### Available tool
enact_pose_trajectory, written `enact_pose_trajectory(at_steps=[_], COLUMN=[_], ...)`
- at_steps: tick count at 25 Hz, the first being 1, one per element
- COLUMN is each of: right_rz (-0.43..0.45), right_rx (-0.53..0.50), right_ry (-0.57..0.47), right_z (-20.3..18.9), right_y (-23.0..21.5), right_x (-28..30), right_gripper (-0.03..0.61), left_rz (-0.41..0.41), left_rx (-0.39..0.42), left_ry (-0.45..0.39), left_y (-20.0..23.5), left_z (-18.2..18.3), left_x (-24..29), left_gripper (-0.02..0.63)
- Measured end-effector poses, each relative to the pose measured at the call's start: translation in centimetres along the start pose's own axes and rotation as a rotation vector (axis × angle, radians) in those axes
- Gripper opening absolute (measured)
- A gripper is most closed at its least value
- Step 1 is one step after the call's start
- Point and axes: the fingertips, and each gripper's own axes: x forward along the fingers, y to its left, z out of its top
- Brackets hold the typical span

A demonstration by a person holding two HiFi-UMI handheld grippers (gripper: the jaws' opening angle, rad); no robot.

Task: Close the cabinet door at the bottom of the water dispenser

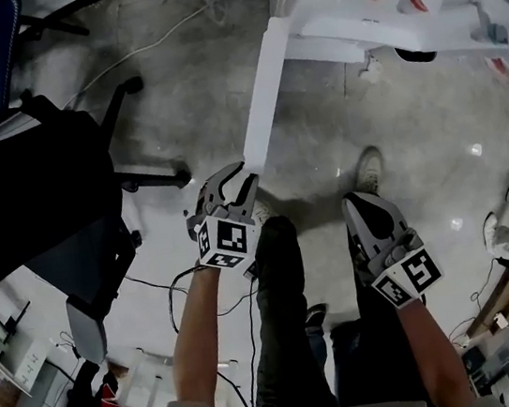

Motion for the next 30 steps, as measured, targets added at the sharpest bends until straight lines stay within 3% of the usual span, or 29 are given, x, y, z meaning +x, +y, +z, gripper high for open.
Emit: enact_pose_trajectory(at_steps=[12,17,30], right_rz=[-0.055,-0.095,-0.210], right_rx=[0.031,0.046,0.137], right_ry=[-0.044,-0.053,-0.103], right_z=[-0.6,-1.3,-2.6], right_y=[-3.6,-5.3,-11.2], right_x=[-2.8,-4.1,-8.4], right_gripper=[0.012,0.012,0.012], left_rz=[-0.022,-0.017,-0.032], left_rx=[-0.051,-0.115,-0.206], left_ry=[0.018,0.015,-0.014], left_y=[-4.1,-6.1,-10.9], left_z=[1.9,3.1,8.4], left_x=[2.1,3.2,7.7], left_gripper=[0.104,0.100,0.087])
